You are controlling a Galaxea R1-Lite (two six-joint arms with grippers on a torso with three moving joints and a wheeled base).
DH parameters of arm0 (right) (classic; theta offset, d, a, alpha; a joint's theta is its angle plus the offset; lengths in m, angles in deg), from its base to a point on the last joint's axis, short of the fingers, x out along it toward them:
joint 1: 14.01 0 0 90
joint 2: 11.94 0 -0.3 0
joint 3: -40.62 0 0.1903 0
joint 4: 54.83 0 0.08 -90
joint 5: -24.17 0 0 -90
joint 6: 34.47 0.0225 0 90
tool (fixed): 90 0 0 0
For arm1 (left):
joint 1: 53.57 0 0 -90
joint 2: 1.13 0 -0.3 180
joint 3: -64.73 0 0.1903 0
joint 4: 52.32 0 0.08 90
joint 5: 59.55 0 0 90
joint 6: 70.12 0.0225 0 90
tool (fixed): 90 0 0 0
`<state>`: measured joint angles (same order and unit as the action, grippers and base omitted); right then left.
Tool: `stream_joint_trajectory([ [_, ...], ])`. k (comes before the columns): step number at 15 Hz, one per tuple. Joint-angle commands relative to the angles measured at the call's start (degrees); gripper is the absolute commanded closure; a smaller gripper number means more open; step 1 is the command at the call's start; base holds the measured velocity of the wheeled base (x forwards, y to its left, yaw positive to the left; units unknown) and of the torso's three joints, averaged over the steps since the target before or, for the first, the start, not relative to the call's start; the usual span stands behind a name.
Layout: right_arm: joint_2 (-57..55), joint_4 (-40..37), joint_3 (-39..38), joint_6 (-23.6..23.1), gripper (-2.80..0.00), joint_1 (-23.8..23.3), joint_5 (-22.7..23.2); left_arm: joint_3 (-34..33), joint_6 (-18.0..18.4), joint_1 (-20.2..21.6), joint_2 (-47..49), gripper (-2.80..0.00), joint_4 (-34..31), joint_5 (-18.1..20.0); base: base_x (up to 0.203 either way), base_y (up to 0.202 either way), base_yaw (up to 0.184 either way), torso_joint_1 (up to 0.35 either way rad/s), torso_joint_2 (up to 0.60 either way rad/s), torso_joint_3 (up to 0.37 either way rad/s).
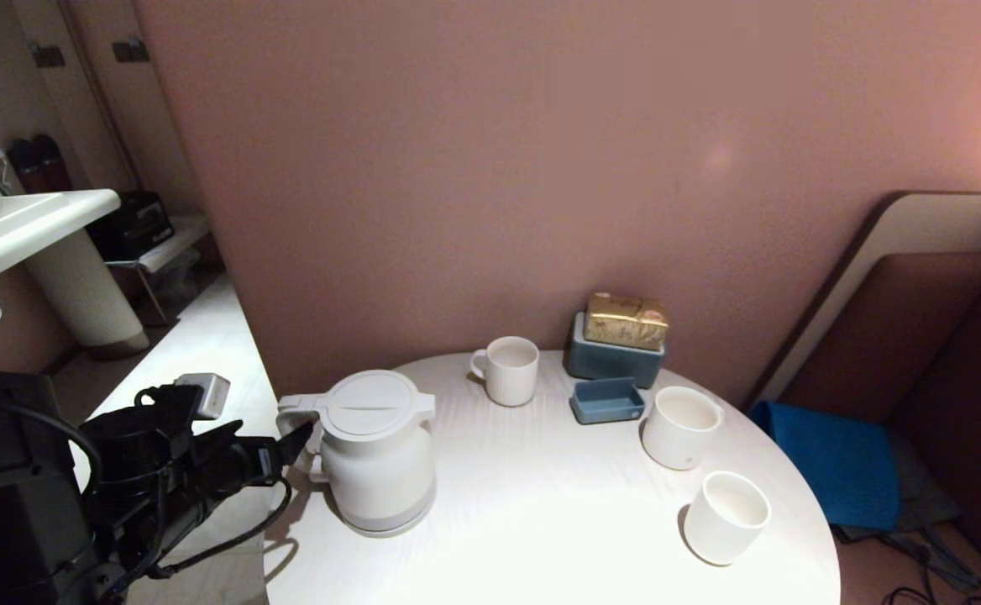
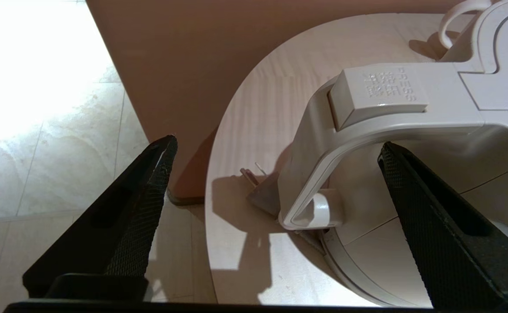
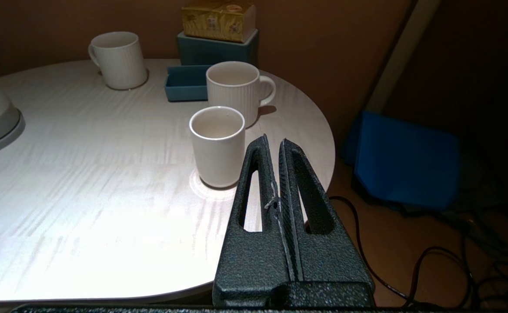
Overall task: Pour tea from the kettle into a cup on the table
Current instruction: Pick up the kettle
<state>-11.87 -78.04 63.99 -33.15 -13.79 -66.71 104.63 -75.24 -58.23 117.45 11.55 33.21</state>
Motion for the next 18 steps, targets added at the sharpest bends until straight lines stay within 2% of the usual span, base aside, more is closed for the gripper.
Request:
stream_joint_trajectory([
  [1, -0.07, 0.02, 0.0, -0.08, 0.0, 0.04, 0.0, 0.26, -0.07, -0.03, 0.27, -2.8, 2.71, 0.06, 0.0, 0.0, 0.0, 0.0, 0.0, 0.0],
  [10, -0.07, 0.02, 0.0, -0.03, 0.0, 0.04, 0.0, 2.36, -0.2, -1.67, 2.71, -2.8, 2.71, -0.03, 0.0, 0.0, 0.0, 0.0, 0.0, 0.0],
  [14, -0.07, 0.02, 0.0, -0.04, 0.0, 0.04, 0.0, -0.06, -0.24, -1.67, 1.5, -2.8, 2.71, 0.05, 0.0, 0.0, 0.0, 0.0, 0.0, 0.0],
  [18, -0.07, 0.02, 0.0, 0.0, 0.0, 0.04, 0.0, 0.66, -0.24, -1.67, 1.86, -2.8, 2.71, 0.02, 0.0, 0.0, 0.0, 0.0, 0.0, 0.0],
])
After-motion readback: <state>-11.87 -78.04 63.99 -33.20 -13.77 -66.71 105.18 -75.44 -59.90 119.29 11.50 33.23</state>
